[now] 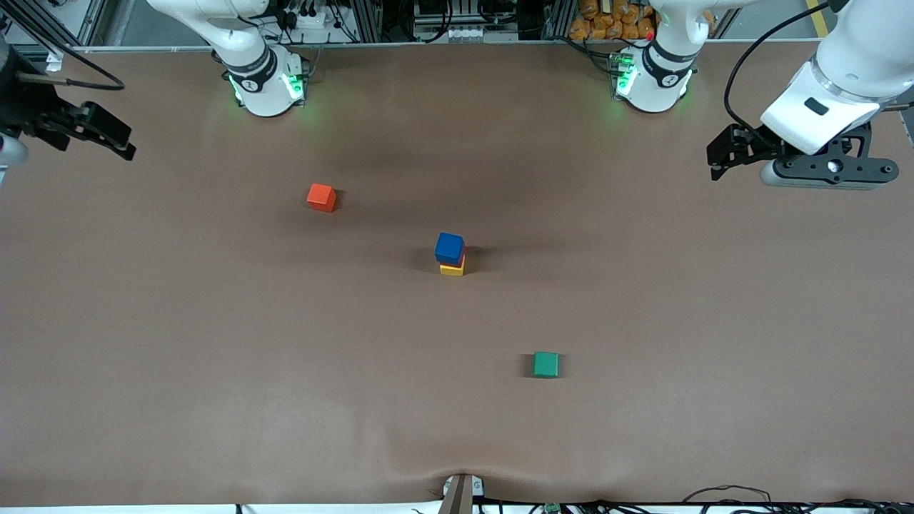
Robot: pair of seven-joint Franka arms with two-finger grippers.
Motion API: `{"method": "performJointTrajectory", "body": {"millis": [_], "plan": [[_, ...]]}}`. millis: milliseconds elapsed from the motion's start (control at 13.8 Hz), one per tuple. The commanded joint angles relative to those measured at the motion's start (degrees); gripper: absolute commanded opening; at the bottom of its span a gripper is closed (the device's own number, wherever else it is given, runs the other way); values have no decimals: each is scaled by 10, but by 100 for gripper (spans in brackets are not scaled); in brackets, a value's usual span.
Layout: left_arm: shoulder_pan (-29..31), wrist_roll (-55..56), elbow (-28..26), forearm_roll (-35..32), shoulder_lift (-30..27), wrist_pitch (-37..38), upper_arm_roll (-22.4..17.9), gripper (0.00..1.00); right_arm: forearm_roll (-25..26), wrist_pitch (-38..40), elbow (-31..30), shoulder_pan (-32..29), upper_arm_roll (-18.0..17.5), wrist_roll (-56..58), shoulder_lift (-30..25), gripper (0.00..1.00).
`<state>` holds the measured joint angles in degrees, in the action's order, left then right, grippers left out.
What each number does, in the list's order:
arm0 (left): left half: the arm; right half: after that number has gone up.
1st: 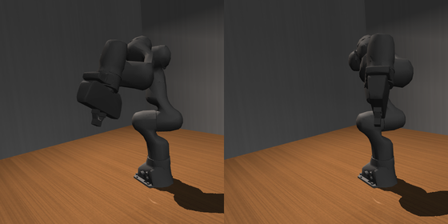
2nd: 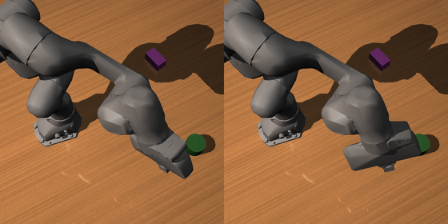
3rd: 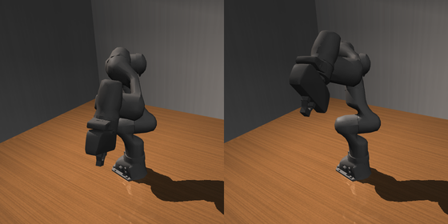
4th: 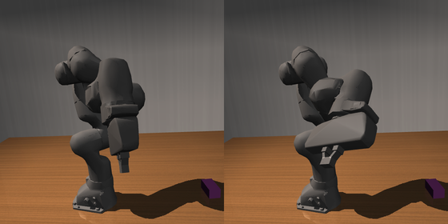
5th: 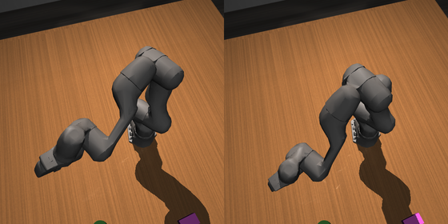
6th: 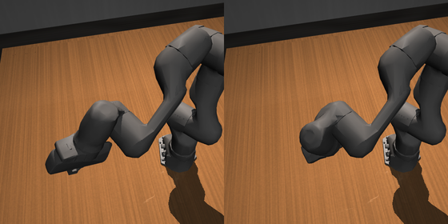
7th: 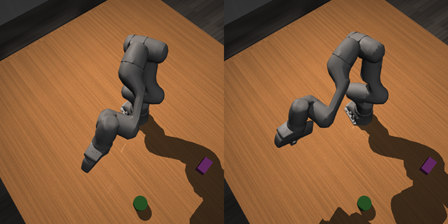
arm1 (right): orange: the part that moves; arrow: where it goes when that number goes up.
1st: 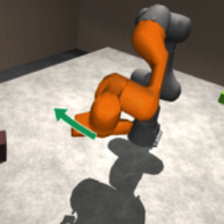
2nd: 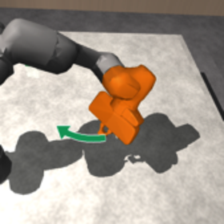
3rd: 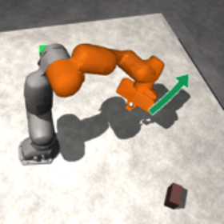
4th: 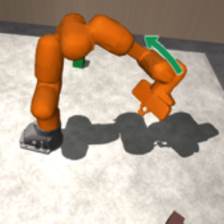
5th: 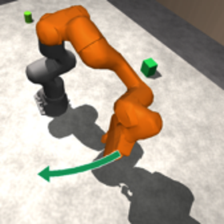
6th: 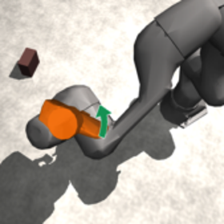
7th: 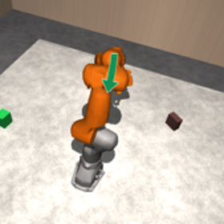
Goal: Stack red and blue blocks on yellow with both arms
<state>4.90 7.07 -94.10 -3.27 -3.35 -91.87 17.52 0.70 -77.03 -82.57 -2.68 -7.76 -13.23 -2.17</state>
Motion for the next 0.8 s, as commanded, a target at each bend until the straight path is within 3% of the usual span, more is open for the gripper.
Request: {"method": "performJointTrajectory", "body": {"millis": [0, 145, 725], "plan": [[8, -7, 4, 8, -9, 9, 0, 100, -16, 17, 5, -10, 5, 42, -2, 100], [6, -8, 5, 7, -9, 9, -1, 100, -16, 9, 4, -25, 5, 91, -2, 100], [6, -10, 12, 7, -6, 9, -1, 100, -19, 11, 4, -25, 4, 93, -1, 100]]}}
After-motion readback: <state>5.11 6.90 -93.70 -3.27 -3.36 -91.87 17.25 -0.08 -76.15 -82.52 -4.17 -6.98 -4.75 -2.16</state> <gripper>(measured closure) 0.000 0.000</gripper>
